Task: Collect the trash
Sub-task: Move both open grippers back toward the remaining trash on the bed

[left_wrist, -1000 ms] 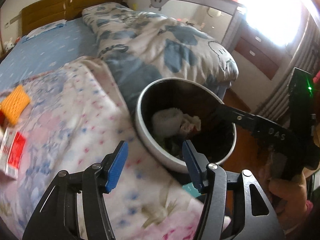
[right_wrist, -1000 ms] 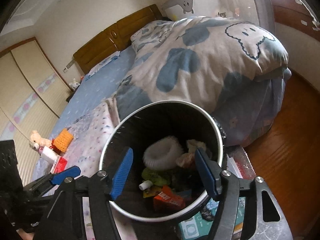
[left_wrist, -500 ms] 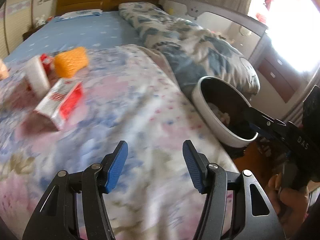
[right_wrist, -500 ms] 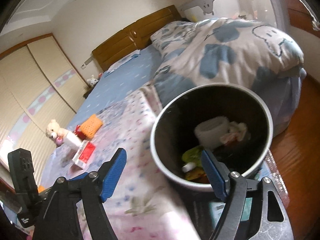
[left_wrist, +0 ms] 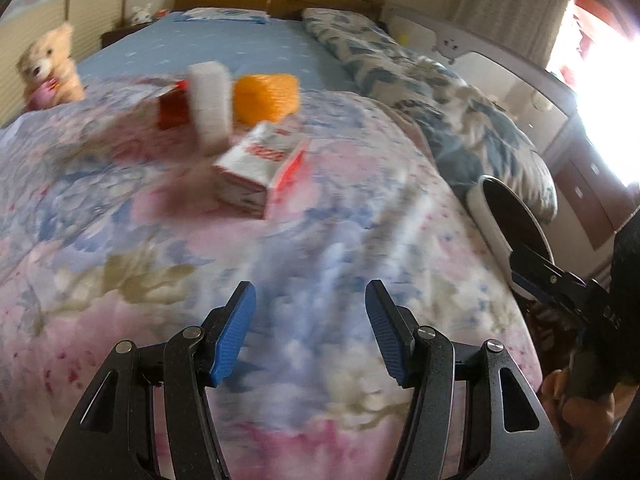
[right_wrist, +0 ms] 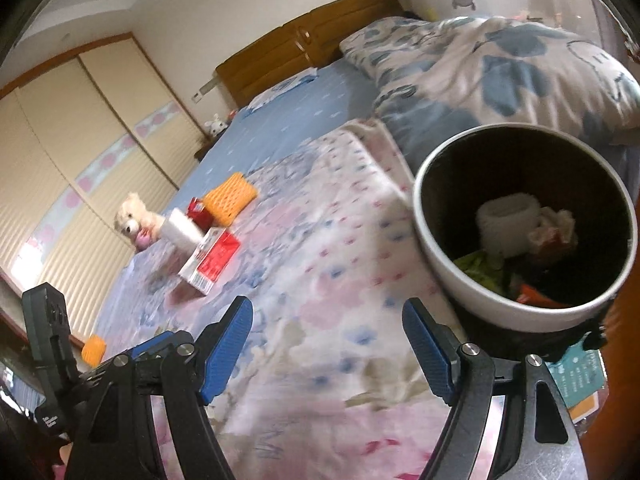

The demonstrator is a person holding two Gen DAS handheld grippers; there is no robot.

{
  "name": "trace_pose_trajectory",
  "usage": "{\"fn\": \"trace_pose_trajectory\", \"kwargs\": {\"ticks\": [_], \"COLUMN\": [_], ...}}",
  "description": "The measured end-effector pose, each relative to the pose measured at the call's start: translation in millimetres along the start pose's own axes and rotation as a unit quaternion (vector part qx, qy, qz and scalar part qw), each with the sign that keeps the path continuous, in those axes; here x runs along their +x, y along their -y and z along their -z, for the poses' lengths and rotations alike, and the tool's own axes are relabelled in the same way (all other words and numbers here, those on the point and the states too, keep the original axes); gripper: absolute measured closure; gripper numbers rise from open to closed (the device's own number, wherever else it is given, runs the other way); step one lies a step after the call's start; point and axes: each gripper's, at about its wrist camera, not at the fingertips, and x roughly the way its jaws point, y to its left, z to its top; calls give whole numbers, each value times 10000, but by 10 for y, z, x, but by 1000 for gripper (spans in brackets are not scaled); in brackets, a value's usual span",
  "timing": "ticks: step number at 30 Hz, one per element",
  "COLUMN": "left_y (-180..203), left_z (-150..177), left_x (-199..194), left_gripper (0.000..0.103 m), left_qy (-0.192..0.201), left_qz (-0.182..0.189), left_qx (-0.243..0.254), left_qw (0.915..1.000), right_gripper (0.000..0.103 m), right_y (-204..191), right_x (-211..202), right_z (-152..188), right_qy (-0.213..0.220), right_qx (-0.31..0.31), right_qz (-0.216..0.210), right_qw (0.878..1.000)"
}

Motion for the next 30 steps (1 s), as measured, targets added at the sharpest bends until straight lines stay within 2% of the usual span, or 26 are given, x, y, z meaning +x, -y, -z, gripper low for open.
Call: {"fn": "trace_pose_trajectory", "kwargs": {"ticks": [11, 16, 20, 24, 30], "left_y": [-433, -505, -565, -587, -421], "left_z": [-233, -400, -506, -613, -654], "left_x": [30, 108, 204, 353, 496], "left_gripper": [45, 40, 40, 40, 40], "left_qy": [121, 229, 276, 194, 80], "left_qz": [-310, -419, -295, 12, 348], "left_qx": [-320, -321, -431, -475, -374], "left_qw": [9989, 9983, 9983, 9987, 9987], "right_gripper": [24, 24, 24, 24, 24], "right_y": [-239, -265, -273, -241, -123], "right_x": [222, 280, 329, 338, 315], "right_z": [16, 16, 19, -3, -75], "right_qy": [-137, -156, -198, -182, -95], "right_qx": [-103, -92, -90, -42, 101], "right_qz": [-147, -154, -165, -150, -80], "right_qw": [9997, 9997, 9996, 9997, 9999]}}
